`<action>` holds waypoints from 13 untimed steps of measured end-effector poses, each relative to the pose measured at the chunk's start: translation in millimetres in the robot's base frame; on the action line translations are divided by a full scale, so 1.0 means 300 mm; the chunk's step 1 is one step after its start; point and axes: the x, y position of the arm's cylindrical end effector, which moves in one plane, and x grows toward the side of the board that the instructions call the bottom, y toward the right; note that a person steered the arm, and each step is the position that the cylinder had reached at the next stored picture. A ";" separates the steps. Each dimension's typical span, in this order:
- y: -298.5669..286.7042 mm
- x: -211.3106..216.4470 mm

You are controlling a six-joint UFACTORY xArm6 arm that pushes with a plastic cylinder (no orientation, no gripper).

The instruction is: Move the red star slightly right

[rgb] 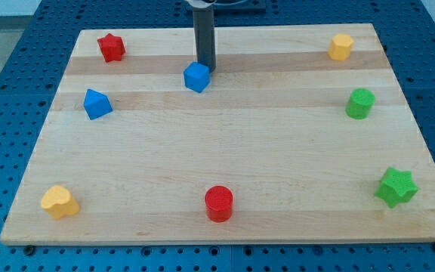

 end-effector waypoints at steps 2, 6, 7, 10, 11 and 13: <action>0.017 -0.179; -0.286 -0.344; -0.469 -0.344; -0.773 -0.400; -0.762 -0.261; -0.529 -0.163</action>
